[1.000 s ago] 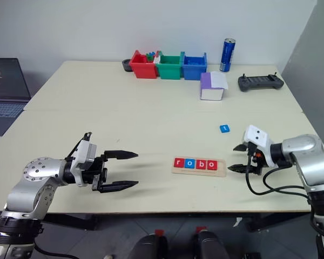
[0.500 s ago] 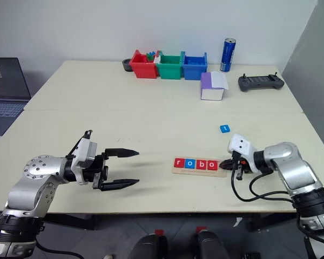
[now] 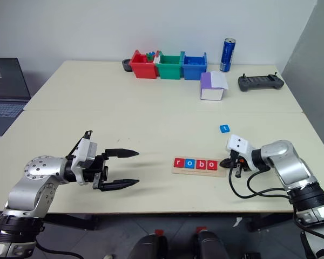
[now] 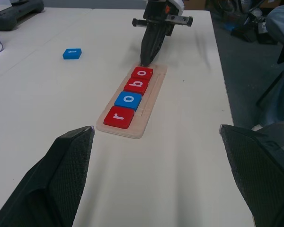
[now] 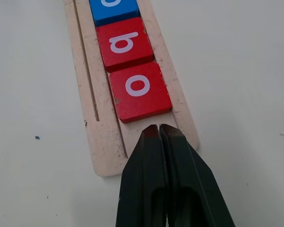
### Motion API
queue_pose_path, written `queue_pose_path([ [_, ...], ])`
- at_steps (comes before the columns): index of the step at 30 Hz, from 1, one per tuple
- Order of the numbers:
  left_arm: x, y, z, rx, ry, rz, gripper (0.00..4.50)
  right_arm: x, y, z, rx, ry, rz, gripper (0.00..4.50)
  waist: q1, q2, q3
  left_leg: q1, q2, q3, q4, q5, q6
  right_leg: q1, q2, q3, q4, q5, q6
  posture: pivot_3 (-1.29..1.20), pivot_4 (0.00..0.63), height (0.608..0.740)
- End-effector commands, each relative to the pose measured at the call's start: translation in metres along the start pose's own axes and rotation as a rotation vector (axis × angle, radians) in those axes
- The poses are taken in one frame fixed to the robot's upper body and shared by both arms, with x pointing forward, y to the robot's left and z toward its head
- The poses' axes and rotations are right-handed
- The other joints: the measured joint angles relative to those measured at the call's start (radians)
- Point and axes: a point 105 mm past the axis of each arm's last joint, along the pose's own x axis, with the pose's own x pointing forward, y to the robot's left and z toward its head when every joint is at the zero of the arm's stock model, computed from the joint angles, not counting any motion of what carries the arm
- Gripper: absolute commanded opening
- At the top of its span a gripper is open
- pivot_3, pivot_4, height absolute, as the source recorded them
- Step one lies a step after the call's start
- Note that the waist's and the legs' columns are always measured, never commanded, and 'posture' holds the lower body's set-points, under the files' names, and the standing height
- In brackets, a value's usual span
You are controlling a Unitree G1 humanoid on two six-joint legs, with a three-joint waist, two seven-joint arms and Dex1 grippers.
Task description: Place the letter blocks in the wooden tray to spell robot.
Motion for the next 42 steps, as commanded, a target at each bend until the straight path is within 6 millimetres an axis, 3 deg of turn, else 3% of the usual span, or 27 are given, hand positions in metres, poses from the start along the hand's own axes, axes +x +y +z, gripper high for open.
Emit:
queue_pose_path([
  [1, -0.003, 0.000, 0.008, 0.041, -0.010, 0.004, 4.50, 0.000, -0.003, 0.011, -0.048, -0.018, -0.007, 0.07, 0.000, 0.000, 0.000, 0.000, 0.000, 0.000, 0.000, 0.000, 0.000, 0.000, 0.000, 0.000, 0.000, 0.000, 0.000, 0.00, 0.150, 0.740],
  [24, -0.004, 0.001, 0.007, 0.044, -0.004, 0.004, 4.50, 0.009, -0.002, 0.028, -0.108, -0.039, 0.008, 0.07, 0.000, 0.000, 0.000, 0.000, 0.000, 0.000, 0.000, 0.000, 0.000, 0.000, 0.000, 0.000, 0.000, 0.000, 0.000, 0.00, 0.150, 0.740],
  [30, -0.005, 0.002, 0.007, 0.045, -0.003, 0.005, 4.50, -0.018, -0.020, 0.033, -0.112, -0.049, -0.081, 0.07, 0.000, 0.000, 0.000, 0.000, 0.000, 0.000, 0.000, 0.000, 0.000, 0.000, 0.000, 0.000, 0.000, 0.000, 0.000, 0.00, 0.150, 0.740],
  [35, -0.005, 0.002, 0.007, 0.047, -0.005, 0.009, 4.50, -0.051, -0.053, 0.061, -0.053, -0.205, -0.278, 0.07, -0.001, 0.000, 0.000, 0.000, 0.000, 0.000, 0.000, 0.000, 0.000, 0.000, 0.000, 0.000, 0.000, 0.000, 0.000, 0.00, 0.150, 0.740],
  [38, -0.005, 0.002, 0.007, 0.046, -0.008, 0.012, 4.50, -0.064, -0.094, 0.075, 0.090, -0.323, -0.527, 0.68, -0.008, 0.000, 0.000, 0.001, 0.000, 0.001, 0.000, 0.000, 0.000, 0.000, 0.000, 0.001, 0.001, 0.000, 0.000, 0.00, 0.150, 0.740],
  [42, -0.004, 0.002, 0.007, 0.046, -0.010, 0.010, 4.50, -0.043, -0.107, 0.067, 0.249, -0.275, -0.592, 1.99, -0.005, 0.000, 0.000, 0.001, 0.000, 0.000, 0.000, 0.000, -0.001, 0.000, 0.000, 0.000, 0.002, 0.000, 0.000, 0.00, 0.150, 0.740],
])
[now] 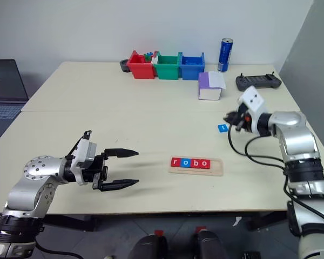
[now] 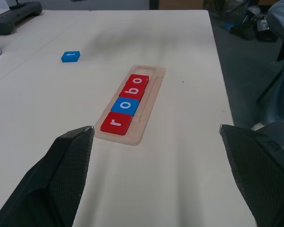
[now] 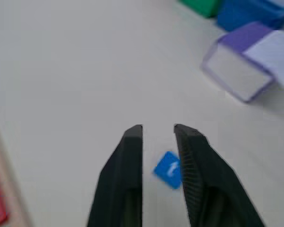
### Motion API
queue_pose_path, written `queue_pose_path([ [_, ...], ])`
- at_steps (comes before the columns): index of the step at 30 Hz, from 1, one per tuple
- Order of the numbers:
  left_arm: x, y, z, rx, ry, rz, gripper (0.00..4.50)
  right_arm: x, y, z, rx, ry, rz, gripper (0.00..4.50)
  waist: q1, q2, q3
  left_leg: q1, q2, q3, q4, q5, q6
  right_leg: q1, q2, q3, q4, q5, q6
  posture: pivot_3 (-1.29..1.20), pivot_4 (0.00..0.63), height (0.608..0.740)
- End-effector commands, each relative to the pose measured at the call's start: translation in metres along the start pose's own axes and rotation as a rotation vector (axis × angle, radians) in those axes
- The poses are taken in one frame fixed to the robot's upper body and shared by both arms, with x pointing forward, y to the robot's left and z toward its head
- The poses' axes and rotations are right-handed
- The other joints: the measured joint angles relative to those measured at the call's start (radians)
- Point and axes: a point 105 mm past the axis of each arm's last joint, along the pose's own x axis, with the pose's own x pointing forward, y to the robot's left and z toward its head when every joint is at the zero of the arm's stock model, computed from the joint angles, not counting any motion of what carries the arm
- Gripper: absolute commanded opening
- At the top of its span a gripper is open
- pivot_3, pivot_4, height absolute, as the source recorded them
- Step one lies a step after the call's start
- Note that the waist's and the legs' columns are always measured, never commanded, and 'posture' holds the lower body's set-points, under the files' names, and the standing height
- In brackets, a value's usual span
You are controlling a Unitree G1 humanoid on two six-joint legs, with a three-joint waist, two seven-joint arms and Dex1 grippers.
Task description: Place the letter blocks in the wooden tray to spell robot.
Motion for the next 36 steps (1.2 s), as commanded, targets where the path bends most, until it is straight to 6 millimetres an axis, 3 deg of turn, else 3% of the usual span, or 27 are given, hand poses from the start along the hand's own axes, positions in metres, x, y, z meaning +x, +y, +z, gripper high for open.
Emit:
queue_pose_path([
  [1, -0.003, 0.002, 0.007, 0.033, -0.009, 0.005, 4.50, 0.014, -0.001, -0.007, 0.137, 0.069, -0.078, 2.38, 0.001, 0.000, 0.000, 0.000, 0.000, 0.000, 0.000, 0.000, 0.000, 0.000, 0.000, 0.000, 0.000, 0.000, 0.000, 0.00, 0.150, 0.740],
  [5, -0.003, 0.002, 0.007, 0.034, -0.008, 0.003, 4.50, 0.026, -0.001, 0.001, 0.238, 0.105, -0.167, 3.80, -0.002, 0.000, 0.000, -0.002, 0.000, 0.002, 0.000, 0.000, 0.000, -0.002, -0.001, 0.002, 0.001, 0.000, 0.000, 0.00, 0.150, 0.740],
  [6, -0.003, 0.002, 0.006, 0.034, -0.008, 0.004, 4.50, 0.028, 0.001, -0.006, 0.231, 0.138, -0.182, 3.80, -0.001, 0.000, 0.000, -0.002, 0.000, 0.002, 0.000, 0.000, 0.000, -0.002, -0.001, 0.002, 0.001, 0.000, 0.000, 0.00, 0.150, 0.740],
  [7, -0.003, 0.002, 0.006, 0.034, -0.009, 0.004, 4.50, 0.028, 0.002, -0.014, 0.243, 0.167, -0.204, 4.23, 0.000, 0.000, 0.000, -0.002, 0.000, 0.002, 0.000, 0.000, 0.000, -0.002, -0.001, 0.002, 0.000, 0.000, 0.000, 0.00, 0.150, 0.740],
  [9, -0.003, 0.002, 0.006, 0.033, -0.010, 0.005, 4.50, 0.027, -0.003, -0.025, 0.270, 0.208, -0.262, 4.44, 0.000, 0.000, 0.000, -0.002, 0.000, 0.002, 0.000, 0.000, 0.000, -0.002, -0.001, 0.002, 0.000, 0.000, 0.000, 0.00, 0.150, 0.740],
  [13, -0.003, 0.001, 0.006, 0.032, -0.012, 0.006, 4.50, 0.024, -0.014, -0.033, 0.354, 0.229, -0.336, 4.44, 0.000, 0.000, 0.000, -0.002, -0.001, 0.002, 0.000, 0.000, 0.000, -0.002, -0.001, 0.002, 0.000, 0.000, 0.000, 0.00, 0.150, 0.740],
  [36, -0.004, -0.001, 0.006, 0.034, -0.009, 0.015, 4.50, 0.066, 0.000, -0.039, 0.366, 0.223, -0.304, 4.44, -0.023, 0.000, 0.000, -0.001, 0.000, 0.002, -0.001, 0.000, 0.000, -0.002, 0.000, 0.002, 0.001, 0.000, 0.000, 0.00, 0.150, 0.740],
])
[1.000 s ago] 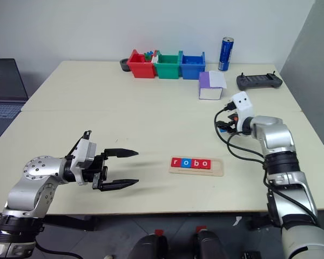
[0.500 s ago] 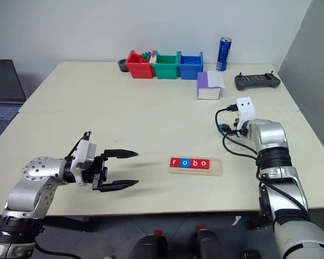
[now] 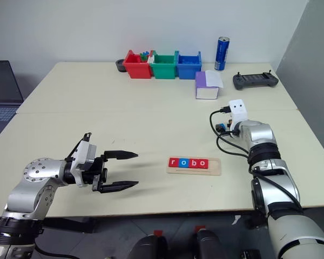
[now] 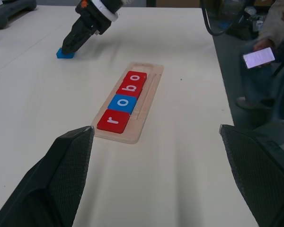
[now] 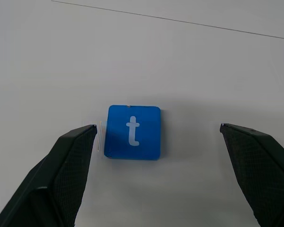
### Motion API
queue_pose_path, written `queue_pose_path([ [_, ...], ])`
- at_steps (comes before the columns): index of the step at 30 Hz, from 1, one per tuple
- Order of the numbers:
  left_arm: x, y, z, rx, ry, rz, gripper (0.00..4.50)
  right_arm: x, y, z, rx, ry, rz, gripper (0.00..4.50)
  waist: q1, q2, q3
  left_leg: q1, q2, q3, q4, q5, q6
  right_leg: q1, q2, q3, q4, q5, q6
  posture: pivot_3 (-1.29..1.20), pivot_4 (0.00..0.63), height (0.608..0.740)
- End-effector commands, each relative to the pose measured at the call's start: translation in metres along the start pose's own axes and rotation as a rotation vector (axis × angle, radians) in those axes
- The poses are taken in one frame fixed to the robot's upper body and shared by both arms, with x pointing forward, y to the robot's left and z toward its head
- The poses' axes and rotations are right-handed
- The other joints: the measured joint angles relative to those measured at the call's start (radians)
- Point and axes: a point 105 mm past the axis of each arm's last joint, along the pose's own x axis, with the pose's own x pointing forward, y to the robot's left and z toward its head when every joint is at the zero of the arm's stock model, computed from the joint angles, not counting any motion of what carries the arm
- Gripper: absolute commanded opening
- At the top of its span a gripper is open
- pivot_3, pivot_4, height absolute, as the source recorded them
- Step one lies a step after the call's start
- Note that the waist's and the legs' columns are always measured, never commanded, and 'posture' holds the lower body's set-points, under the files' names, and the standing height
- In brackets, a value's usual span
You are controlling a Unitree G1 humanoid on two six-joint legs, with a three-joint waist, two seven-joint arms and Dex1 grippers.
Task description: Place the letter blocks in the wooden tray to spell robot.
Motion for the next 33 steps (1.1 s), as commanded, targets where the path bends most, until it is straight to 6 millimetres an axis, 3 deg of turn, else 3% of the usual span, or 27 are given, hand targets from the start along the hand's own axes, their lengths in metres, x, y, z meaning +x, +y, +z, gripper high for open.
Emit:
queue_pose_path([
  [1, -0.003, 0.001, 0.010, 0.049, -0.012, 0.011, 4.50, -0.002, 0.002, 0.022, -0.015, -0.062, -0.007, 4.44, 0.000, 0.000, 0.000, 0.000, 0.000, 0.000, 0.000, 0.000, 0.000, 0.000, 0.000, 0.000, 0.000, 0.000, 0.000, 0.00, 0.150, 0.740],
  [6, -0.003, 0.000, 0.010, 0.048, -0.014, 0.012, 4.50, 0.004, 0.005, 0.013, -0.001, -0.046, -0.027, 4.44, 0.000, 0.000, 0.000, 0.000, 0.000, 0.000, 0.000, 0.000, 0.000, 0.000, 0.000, 0.000, 0.000, 0.000, 0.000, 0.00, 0.150, 0.740],
  [7, -0.003, -0.001, 0.010, 0.047, -0.015, 0.013, 4.50, 0.004, 0.005, 0.010, 0.005, -0.043, -0.032, 4.28, -0.002, 0.000, 0.000, 0.000, 0.000, 0.000, 0.000, 0.000, 0.000, 0.000, 0.000, 0.000, 0.000, 0.000, 0.000, 0.00, 0.150, 0.740],
  [9, -0.004, -0.002, 0.009, 0.043, -0.016, 0.017, 4.50, 0.004, 0.003, 0.006, 0.008, -0.034, -0.046, 3.85, -0.001, 0.000, 0.000, 0.000, 0.000, 0.000, 0.000, 0.000, 0.000, 0.000, 0.000, 0.000, 0.000, 0.000, 0.000, 0.00, 0.150, 0.740],
  [16, -0.001, 0.000, 0.009, 0.042, -0.017, 0.003, 4.50, 0.000, 0.000, 0.003, -0.001, -0.039, -0.068, 1.46, 0.000, 0.000, 0.000, 0.000, 0.000, 0.000, 0.000, 0.000, 0.000, 0.000, 0.000, 0.000, 0.000, 0.000, 0.000, 0.00, 0.150, 0.740],
  [20, 0.000, 0.002, 0.010, 0.044, -0.019, -0.004, 4.50, -0.019, -0.009, 0.011, -0.029, -0.066, -0.082, 1.45, 0.001, 0.000, 0.000, 0.000, 0.000, 0.000, 0.000, 0.000, 0.000, 0.000, 0.000, 0.000, 0.000, 0.000, 0.000, 0.00, 0.150, 0.740],
  [23, 0.000, 0.002, 0.010, 0.042, -0.020, -0.009, 4.50, -0.044, -0.027, 0.006, -0.039, -0.063, -0.130, 1.45, 0.004, 0.000, 0.000, -0.001, 0.000, 0.000, -0.001, 0.000, 0.000, 0.000, 0.000, 0.000, -0.001, 0.000, 0.000, 0.00, 0.150, 0.740],
  [28, 0.002, 0.002, 0.010, 0.035, -0.024, -0.016, 4.50, -0.088, -0.044, -0.022, -0.021, -0.009, -0.190, 1.45, 0.006, 0.000, 0.000, -0.001, 0.000, -0.001, -0.001, 0.000, 0.000, -0.001, 0.000, 0.000, -0.002, 0.000, 0.000, 0.00, 0.150, 0.740],
  [33, 0.008, 0.005, 0.011, 0.036, -0.032, -0.029, 4.50, -0.116, -0.031, -0.050, -0.018, 0.053, -0.149, 1.45, 0.000, 0.000, 0.000, -0.001, 0.000, -0.001, -0.002, 0.000, 0.000, -0.001, 0.000, -0.001, -0.002, 0.000, 0.000, 0.00, 0.150, 0.740],
])
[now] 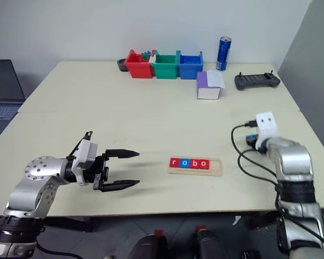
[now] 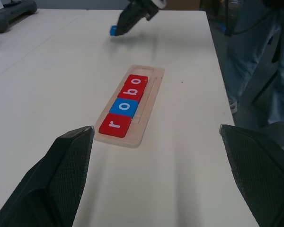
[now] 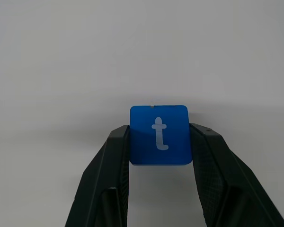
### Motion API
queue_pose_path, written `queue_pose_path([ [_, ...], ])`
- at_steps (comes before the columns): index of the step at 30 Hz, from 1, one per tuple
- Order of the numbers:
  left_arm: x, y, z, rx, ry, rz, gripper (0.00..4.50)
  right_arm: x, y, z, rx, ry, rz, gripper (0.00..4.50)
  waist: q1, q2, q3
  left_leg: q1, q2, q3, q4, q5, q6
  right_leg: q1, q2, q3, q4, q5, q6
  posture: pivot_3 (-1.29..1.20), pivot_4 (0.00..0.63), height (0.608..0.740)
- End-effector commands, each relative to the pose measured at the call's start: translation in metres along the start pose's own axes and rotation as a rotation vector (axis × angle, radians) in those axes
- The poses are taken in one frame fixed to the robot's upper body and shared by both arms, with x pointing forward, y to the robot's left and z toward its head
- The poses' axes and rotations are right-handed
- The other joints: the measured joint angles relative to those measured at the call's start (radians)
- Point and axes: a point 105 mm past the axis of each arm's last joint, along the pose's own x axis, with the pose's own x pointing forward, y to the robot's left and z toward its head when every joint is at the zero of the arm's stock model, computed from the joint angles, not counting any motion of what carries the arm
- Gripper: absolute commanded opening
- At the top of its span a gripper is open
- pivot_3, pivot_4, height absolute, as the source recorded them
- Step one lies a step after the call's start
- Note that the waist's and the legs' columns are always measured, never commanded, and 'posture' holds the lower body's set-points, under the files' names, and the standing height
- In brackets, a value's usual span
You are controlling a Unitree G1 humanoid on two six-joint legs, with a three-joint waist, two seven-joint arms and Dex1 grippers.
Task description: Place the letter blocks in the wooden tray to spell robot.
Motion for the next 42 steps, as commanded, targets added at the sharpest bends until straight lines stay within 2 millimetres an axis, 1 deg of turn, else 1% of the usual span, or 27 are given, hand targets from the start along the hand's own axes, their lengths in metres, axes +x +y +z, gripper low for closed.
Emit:
queue_pose_path([
  [1, 0.004, 0.003, 0.007, 0.027, -0.021, -0.017, 4.50, -0.022, 0.007, 0.003, -0.018, -0.034, 0.034, 1.45, -0.002, 0.000, 0.000, 0.000, 0.000, 0.000, 0.000, 0.000, 0.000, 0.000, 0.000, 0.000, 0.000, 0.000, 0.000, 0.00, 0.150, 0.740],
  [5, 0.006, 0.006, 0.009, 0.033, -0.024, -0.026, 4.50, -0.027, -0.001, -0.010, -0.019, -0.001, 0.006, 1.45, 0.000, 0.000, 0.000, 0.000, 0.000, 0.000, 0.000, 0.000, 0.000, 0.000, 0.001, 0.000, 0.000, 0.000, 0.000, 0.00, 0.150, 0.740],
  [7, 0.007, 0.007, 0.009, 0.036, -0.023, -0.030, 4.50, -0.027, -0.003, -0.013, -0.015, 0.007, 0.001, 1.45, 0.000, 0.000, 0.000, 0.000, 0.000, 0.000, 0.000, 0.000, 0.000, 0.000, 0.001, 0.000, 0.000, 0.000, 0.000, 0.00, 0.150, 0.740],
  [9, 0.007, 0.008, 0.010, 0.038, -0.023, -0.033, 4.50, -0.026, -0.002, -0.016, -0.013, 0.018, 0.009, 1.45, 0.000, 0.000, 0.000, -0.001, 0.000, 0.000, 0.000, 0.000, 0.000, 0.000, 0.001, 0.000, -0.002, 0.000, 0.000, 0.00, 0.150, 0.740],
  [12, 0.008, 0.009, 0.011, 0.041, -0.024, -0.037, 4.50, -0.024, -0.001, -0.016, -0.011, 0.015, -0.002, 1.45, 0.000, 0.000, 0.000, -0.001, -0.001, -0.001, 0.000, 0.000, 0.000, 0.000, 0.001, 0.000, -0.002, 0.000, 0.000, 0.00, 0.150, 0.740],
  [16, 0.008, 0.009, 0.012, 0.042, -0.024, -0.040, 4.50, -0.024, 0.000, -0.012, -0.010, 0.003, 0.000, 2.84, 0.000, 0.000, 0.000, -0.001, -0.001, -0.001, -0.001, 0.000, 0.000, 0.000, 0.001, -0.001, -0.002, 0.000, 0.000, 0.00, 0.150, 0.740],
  [20, 0.008, 0.009, 0.010, 0.039, -0.024, -0.040, 4.50, -0.031, -0.001, -0.002, -0.043, -0.016, 0.029, 4.26, 0.001, 0.000, 0.000, -0.001, -0.001, -0.001, -0.001, 0.000, 0.000, 0.000, 0.001, 0.000, -0.002, 0.000, 0.000, 0.00, 0.150, 0.740],
  [21, 0.007, 0.009, 0.010, 0.038, -0.024, -0.041, 4.50, -0.034, 0.000, 0.002, -0.059, -0.022, 0.057, 4.46, 0.001, 0.000, 0.000, -0.001, -0.001, -0.001, 0.000, 0.000, 0.000, 0.000, 0.001, 0.000, -0.002, 0.000, 0.000, 0.00, 0.150, 0.740],
  [24, 0.007, 0.009, 0.008, 0.037, -0.025, -0.041, 4.50, -0.044, 0.002, 0.013, -0.126, -0.039, 0.146, 4.46, 0.001, 0.000, 0.000, -0.001, -0.001, -0.001, -0.001, 0.000, 0.000, 0.000, 0.000, -0.001, -0.003, 0.000, 0.000, 0.00, 0.150, 0.740],
  [27, 0.007, 0.009, 0.007, 0.038, -0.025, -0.040, 4.50, -0.053, 0.002, 0.019, -0.229, -0.040, 0.251, 4.46, 0.002, 0.000, 0.000, -0.001, -0.001, -0.001, -0.001, 0.000, 0.000, 0.000, 0.000, -0.001, -0.004, 0.000, 0.000, 0.00, 0.150, 0.740],
  [29, 0.006, 0.009, 0.007, 0.041, -0.026, -0.035, 4.50, -0.058, 0.000, 0.021, -0.374, -0.051, 0.349, 4.46, 0.003, 0.000, 0.000, -0.001, -0.001, -0.002, -0.002, 0.000, 0.000, 0.000, 0.001, -0.002, -0.005, 0.000, 0.000, 0.00, 0.150, 0.740],
  [31, 0.006, 0.009, 0.007, 0.042, -0.024, -0.032, 4.50, -0.059, -0.003, 0.021, -0.467, -0.060, 0.411, 4.46, 0.004, 0.000, 0.000, -0.001, -0.001, -0.002, -0.002, 0.000, 0.001, 0.001, 0.001, -0.002, -0.007, 0.000, 0.000, 0.00, 0.150, 0.740],
  [33, 0.006, 0.007, 0.006, 0.042, -0.021, -0.032, 4.50, -0.056, -0.006, 0.022, -0.552, -0.062, 0.505, 4.46, 0.002, -0.001, 0.000, -0.001, -0.001, -0.002, -0.003, 0.000, 0.001, 0.002, 0.001, -0.003, -0.010, 0.000, 0.001, 0.00, 0.150, 0.740],
  [36, 0.005, 0.006, 0.006, 0.043, -0.022, -0.030, 4.50, -0.049, -0.013, 0.013, -0.675, -0.009, 0.596, 4.46, 0.001, 0.000, 0.000, 0.000, -0.001, -0.002, -0.005, 0.000, 0.001, 0.003, 0.002, -0.002, -0.013, 0.001, 0.002, 0.00, 0.150, 0.740],
  [40, 0.001, 0.006, 0.006, 0.049, -0.016, -0.016, 4.50, -0.027, -0.023, 0.007, -0.801, 0.052, 0.662, 4.46, 0.000, 0.000, 0.000, -0.001, -0.001, -0.001, -0.006, 0.000, 0.000, 0.003, 0.002, -0.001, -0.014, 0.001, 0.002, 0.00, 0.150, 0.740],
  [42, -0.001, 0.005, 0.005, 0.050, -0.013, -0.008, 4.50, -0.020, -0.027, 0.005, -0.843, 0.073, 0.672, 4.46, 0.000, 0.000, 0.000, 0.000, -0.001, -0.001, -0.006, 0.000, 0.000, 0.003, 0.002, -0.001, -0.014, 0.001, 0.002, 0.00, 0.150, 0.740],
])
